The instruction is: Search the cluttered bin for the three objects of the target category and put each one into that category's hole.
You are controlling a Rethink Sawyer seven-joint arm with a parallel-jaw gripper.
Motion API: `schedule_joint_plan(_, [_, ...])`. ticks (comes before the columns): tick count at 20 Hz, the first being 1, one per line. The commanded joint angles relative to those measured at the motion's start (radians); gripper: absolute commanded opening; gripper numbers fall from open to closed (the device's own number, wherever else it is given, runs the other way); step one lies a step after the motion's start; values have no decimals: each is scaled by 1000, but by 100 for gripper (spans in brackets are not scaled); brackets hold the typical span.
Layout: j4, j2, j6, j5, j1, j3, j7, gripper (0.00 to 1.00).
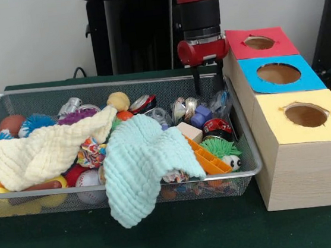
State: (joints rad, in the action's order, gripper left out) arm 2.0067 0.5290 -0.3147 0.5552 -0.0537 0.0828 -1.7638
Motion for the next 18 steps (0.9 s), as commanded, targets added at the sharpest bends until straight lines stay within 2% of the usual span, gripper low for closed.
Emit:
schedule_joint_plan(1, [-159,-78,-81,27,-12,-58,-81,100])
schedule_joint_plan(7, [-175,-111,-125,12,7,-43,-85,100])
schedule_joint_plan(12, [-178,-114,-114,24,-2,-63,-91,100])
schedule_joint_plan(18, [-124,-11,23,78,-65,-167,-105,100])
